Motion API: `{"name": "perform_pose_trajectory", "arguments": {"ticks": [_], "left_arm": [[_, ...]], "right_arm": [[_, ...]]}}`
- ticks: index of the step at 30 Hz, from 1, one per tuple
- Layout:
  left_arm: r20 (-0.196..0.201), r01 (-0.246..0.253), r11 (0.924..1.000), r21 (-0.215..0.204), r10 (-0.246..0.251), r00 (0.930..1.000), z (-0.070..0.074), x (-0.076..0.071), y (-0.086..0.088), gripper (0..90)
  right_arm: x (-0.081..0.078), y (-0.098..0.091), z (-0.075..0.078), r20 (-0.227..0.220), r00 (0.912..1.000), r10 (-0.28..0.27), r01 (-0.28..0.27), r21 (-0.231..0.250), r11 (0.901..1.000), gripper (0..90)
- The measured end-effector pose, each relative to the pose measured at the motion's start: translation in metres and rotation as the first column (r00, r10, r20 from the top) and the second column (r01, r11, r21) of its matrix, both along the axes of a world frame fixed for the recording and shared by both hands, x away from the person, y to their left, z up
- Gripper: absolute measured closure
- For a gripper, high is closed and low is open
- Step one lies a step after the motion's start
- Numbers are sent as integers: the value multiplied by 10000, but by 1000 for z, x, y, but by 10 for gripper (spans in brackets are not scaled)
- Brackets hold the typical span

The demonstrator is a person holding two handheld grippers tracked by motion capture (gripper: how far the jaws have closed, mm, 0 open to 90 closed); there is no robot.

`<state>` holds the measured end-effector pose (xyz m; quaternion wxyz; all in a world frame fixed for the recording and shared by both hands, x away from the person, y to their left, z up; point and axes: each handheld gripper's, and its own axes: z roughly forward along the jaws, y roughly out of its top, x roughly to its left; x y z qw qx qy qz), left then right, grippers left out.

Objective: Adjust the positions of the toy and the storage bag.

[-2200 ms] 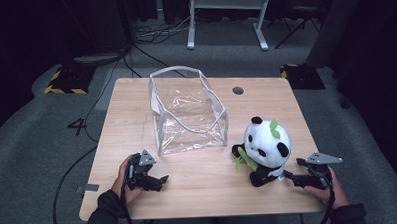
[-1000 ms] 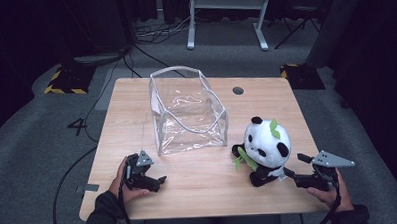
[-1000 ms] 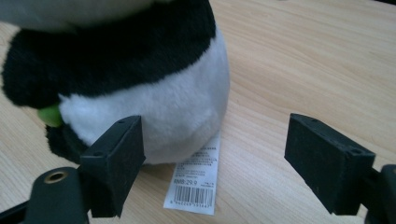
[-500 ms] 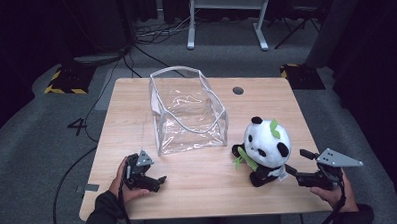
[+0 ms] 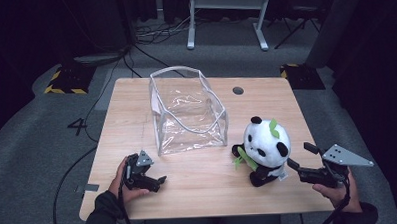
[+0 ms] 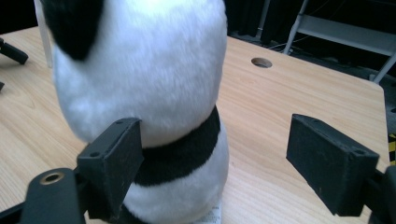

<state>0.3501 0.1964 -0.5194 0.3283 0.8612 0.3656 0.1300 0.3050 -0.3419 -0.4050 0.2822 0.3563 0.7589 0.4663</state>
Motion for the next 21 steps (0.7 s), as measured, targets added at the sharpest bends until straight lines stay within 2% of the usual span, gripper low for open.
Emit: {"name": "perform_pose_trajectory", "arguments": {"ticks": [5,11,13,21], "left_arm": [[-13,-10,10000,-10,10,10000,0,0,0,6],[-2,-7,10000,-10,7,10000,0,0,0,6],[-9,-31,10000,5,32,10000,0,0,0,6],[-10,-24,10000,24,24,10000,0,0,0,6]], "right_arm": [[-1,7,7,60,9999,122,-120,-230,9997,186],[-6,6,15,211,9996,200,-198,-128,9997,185],[-7,7,22,241,9995,220,-219,-32,9998,185],[-9,23,38,467,9964,708,-704,-100,9975,182]]}}
